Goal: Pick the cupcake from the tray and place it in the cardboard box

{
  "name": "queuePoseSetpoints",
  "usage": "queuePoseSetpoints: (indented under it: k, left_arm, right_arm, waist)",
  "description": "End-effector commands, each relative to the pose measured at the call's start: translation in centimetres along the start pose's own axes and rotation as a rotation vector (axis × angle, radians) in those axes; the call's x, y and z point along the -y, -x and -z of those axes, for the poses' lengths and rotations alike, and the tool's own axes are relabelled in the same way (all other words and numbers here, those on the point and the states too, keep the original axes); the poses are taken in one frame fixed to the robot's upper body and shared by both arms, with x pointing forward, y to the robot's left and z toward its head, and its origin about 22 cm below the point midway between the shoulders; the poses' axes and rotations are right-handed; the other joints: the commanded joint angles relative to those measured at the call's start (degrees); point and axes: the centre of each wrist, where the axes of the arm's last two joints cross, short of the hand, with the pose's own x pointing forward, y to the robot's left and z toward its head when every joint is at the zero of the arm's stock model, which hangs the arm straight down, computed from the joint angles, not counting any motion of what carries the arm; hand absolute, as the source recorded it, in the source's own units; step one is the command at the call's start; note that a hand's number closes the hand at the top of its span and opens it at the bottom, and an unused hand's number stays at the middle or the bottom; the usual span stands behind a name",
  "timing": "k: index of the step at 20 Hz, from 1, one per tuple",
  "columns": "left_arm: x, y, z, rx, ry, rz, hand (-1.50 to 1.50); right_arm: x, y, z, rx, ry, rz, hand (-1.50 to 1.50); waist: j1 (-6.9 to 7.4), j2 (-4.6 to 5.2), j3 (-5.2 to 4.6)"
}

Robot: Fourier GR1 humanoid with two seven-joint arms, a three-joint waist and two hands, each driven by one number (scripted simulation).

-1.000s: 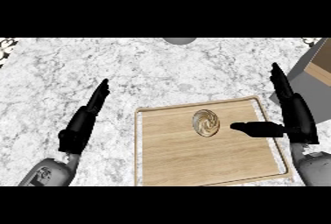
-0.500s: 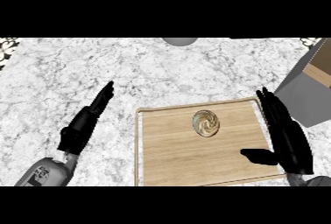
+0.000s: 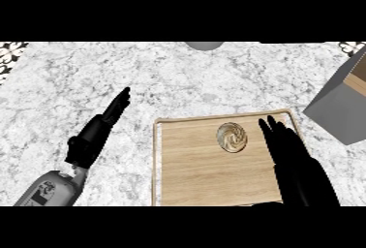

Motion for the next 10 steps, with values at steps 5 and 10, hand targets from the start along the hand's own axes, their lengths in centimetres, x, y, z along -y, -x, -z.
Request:
queuePoseSetpoints:
  k: [5, 10]
  left_arm:
    - [1.4, 0.3, 1.0, 0.028, 0.014, 0.001, 0.0]
    - [-0.4, -0.6, 1.0, 0.019, 0.018, 0.003, 0.0]
  right_arm:
    - [1.0, -6.5, -1.3, -0.125, -0.107, 0.008, -1.5]
    - [1.1, -7.9, 1.0, -0.148, -0.086, 0.041, -1.5]
  waist:
    - [1.31, 0.72, 0.27]
    - [1.49, 0.7, 0.35]
